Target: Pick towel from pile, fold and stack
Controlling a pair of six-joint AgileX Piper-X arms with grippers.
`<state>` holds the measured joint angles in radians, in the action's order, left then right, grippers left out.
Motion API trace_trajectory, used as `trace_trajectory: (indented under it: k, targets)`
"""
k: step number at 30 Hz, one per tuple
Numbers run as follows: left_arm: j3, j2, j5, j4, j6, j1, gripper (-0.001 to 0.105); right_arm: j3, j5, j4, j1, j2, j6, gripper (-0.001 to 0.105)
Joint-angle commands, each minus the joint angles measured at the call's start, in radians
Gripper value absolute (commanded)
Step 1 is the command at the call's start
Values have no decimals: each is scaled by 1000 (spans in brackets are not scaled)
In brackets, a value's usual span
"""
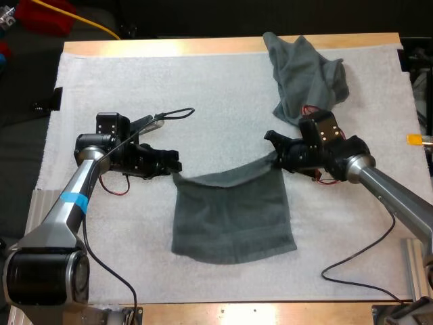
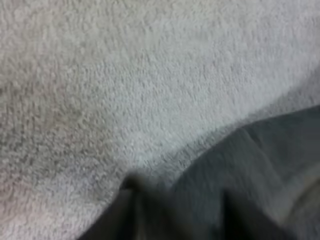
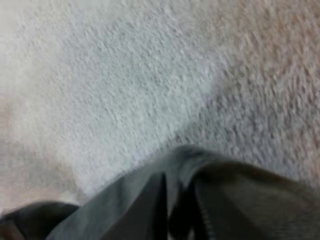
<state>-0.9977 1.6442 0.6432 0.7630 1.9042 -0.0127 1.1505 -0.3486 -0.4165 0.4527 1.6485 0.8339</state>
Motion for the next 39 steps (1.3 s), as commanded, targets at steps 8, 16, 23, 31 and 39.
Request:
trace_trajectory:
  k: [8, 16, 23, 31, 39]
  targets:
    - [0, -3, 63, -72, 41, 1, 69, 0, -22, 116, -6, -1, 2, 54]
    - [0, -8, 82, -79, 36, 1, 69, 0, -67, 226, -6, -1, 53, 59]
    - [0, -88, 80, -67, -31, 1, 69, 0, -73, 170, -6, -33, 158, 59]
    - [0, -228, 20, 29, -108, 1, 69, 0, -6, 22, -6, -135, 272, 59]
    - [0, -367, -91, 173, -175, 1, 69, 0, 31, -137, -6, -245, 358, 59]
